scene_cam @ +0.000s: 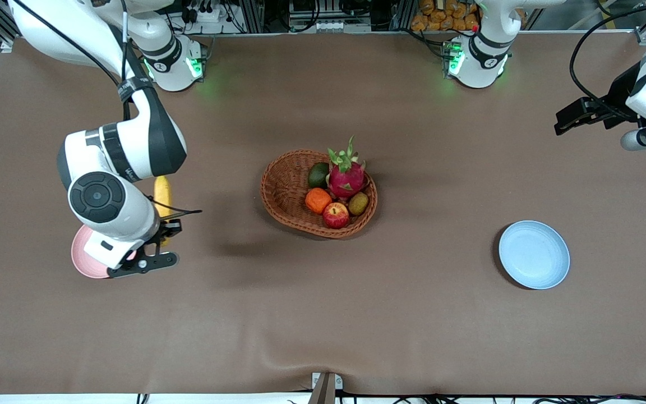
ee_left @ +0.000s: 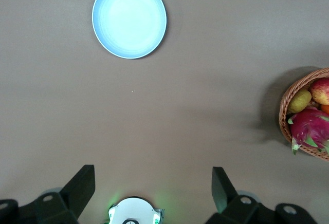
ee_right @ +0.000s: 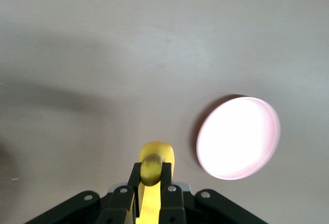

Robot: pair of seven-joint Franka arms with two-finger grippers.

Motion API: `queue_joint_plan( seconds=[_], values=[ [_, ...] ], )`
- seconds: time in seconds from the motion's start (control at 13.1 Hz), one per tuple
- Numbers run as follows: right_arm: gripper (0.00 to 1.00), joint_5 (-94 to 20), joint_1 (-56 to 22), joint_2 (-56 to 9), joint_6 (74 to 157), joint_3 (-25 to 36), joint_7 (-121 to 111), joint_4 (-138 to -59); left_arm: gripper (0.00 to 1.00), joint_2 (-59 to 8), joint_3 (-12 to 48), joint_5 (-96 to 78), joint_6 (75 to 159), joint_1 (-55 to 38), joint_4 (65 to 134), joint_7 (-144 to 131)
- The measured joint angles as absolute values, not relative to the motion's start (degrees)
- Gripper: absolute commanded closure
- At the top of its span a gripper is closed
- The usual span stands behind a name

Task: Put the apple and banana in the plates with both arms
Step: 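Carry the banana with the right gripper over the pink plate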

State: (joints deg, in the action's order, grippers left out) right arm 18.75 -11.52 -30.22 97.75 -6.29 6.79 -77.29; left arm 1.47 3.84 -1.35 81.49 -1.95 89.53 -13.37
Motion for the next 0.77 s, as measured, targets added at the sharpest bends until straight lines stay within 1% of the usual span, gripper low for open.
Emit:
queue_joint_plan(
  seconds=[0.23,0.46,0.54,0.77],
  values=[
    [1.00,25.01,-11.19,-30.50,94.52,-6.09,6.79,-77.80,0.00,1.46,3.83,-1.35,81.51,-1.94,89.58,-13.37],
    [1.00,25.23,-7.38,-32.32,94.11,-5.85,6.59,-79.34,0.00,1.41,3.82,-1.35,81.52,-1.93,89.70,-13.37],
    [1.00,25.23,-5.68,-33.59,94.77,-5.82,6.35,-79.87,0.00,1.36,3.82,-1.35,81.53,-1.93,89.77,-13.37],
    [1.00,25.24,-2.07,-36.60,101.59,-5.31,3.10,-81.50,0.00,1.31,3.82,-1.35,81.55,-1.93,89.88,-13.37]
  ],
)
